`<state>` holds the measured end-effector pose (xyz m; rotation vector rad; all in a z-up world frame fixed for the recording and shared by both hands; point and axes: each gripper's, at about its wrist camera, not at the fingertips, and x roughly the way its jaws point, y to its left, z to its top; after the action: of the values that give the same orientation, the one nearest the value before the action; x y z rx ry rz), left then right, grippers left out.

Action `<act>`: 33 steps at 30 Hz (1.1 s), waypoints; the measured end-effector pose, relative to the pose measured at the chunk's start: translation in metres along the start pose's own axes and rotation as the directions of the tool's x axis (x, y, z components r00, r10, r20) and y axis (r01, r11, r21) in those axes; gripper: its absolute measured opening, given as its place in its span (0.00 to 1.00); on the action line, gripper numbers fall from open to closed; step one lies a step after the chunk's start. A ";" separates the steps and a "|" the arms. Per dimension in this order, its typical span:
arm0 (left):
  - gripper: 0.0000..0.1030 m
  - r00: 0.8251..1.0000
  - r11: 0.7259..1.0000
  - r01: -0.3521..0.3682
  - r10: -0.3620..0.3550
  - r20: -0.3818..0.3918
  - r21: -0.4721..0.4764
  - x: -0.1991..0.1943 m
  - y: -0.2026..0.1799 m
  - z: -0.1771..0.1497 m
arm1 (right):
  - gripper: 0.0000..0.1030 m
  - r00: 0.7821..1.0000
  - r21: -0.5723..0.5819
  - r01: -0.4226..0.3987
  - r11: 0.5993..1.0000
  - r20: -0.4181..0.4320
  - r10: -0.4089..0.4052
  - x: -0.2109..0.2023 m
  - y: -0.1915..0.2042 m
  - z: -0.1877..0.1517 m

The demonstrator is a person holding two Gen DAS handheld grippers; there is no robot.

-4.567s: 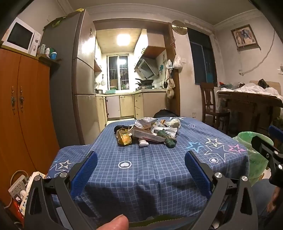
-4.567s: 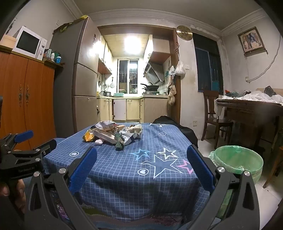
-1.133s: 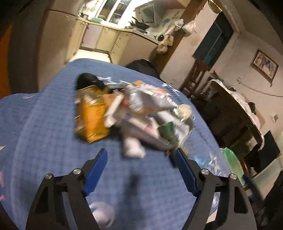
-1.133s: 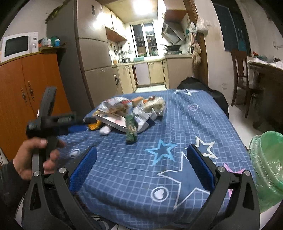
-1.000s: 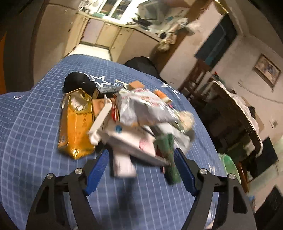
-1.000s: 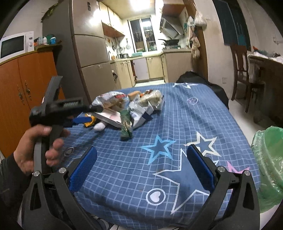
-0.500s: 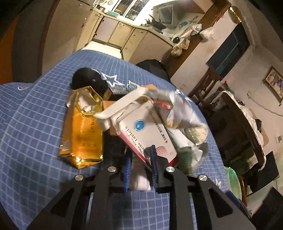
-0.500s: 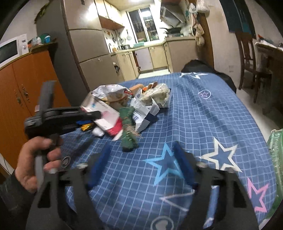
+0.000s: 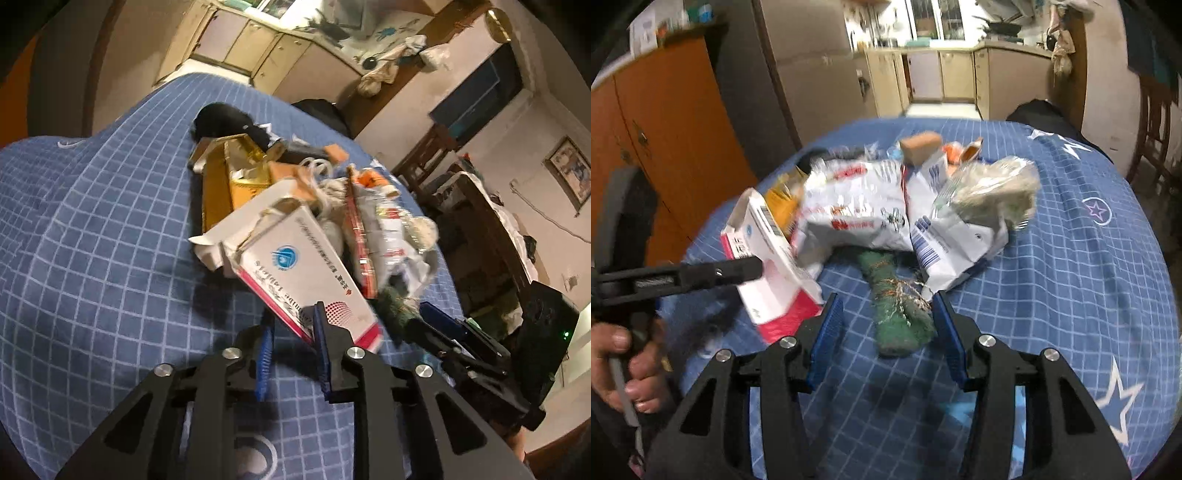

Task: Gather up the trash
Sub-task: 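Grasp the white medicine box with the left tool while the right tool grasps the green scrubber, then carry the white box and green scrubber over the green trash bin with both tools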

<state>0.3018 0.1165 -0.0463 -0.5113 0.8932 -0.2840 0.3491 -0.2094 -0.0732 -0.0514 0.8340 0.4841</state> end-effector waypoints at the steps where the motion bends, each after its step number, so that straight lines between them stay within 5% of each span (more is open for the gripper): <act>1: 0.25 1.000 1.000 0.012 -0.012 0.000 -0.018 0.003 0.001 0.001 | 0.47 1.000 -0.009 0.017 1.000 -0.001 -0.017 0.003 0.002 0.003; 5: 0.36 1.000 0.999 0.012 -0.010 0.023 -0.047 0.010 -0.005 -0.001 | 0.46 0.998 -0.031 0.055 0.998 -0.017 -0.055 0.014 0.009 0.009; 10: 0.42 0.999 1.000 -0.011 0.013 0.046 -0.024 0.017 -0.021 -0.005 | 0.17 0.997 -0.026 0.065 0.998 -0.039 -0.066 0.020 0.011 0.003; 13: 0.38 0.999 1.000 -0.017 0.017 0.044 -0.009 0.019 -0.028 -0.008 | 0.15 0.998 -0.010 0.050 0.999 -0.022 -0.050 0.015 0.011 -0.003; 14: 0.28 0.999 1.000 -0.005 0.005 0.041 0.004 0.020 -0.032 -0.009 | 0.15 0.999 -0.002 0.042 0.999 -0.012 -0.042 0.013 0.012 -0.005; 21: 0.19 0.994 0.998 -0.051 0.047 0.101 0.041 0.002 -0.039 -0.023 | 0.14 0.998 0.045 0.019 0.999 0.065 -0.022 -0.024 0.021 -0.027; 28: 0.15 0.980 0.991 -0.091 0.071 0.185 0.099 -0.041 -0.049 -0.044 | 0.14 0.983 0.048 0.031 0.998 0.181 -0.039 -0.074 0.030 -0.040; 33: 0.15 0.971 0.978 -0.104 0.061 0.231 0.180 -0.058 -0.079 -0.057 | 0.14 0.957 0.037 0.111 0.993 0.265 -0.117 -0.107 0.033 -0.047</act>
<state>0.2198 0.0576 0.0055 -0.3193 0.6571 -0.2280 0.2409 -0.2324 -0.0229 -0.0135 0.5679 0.3634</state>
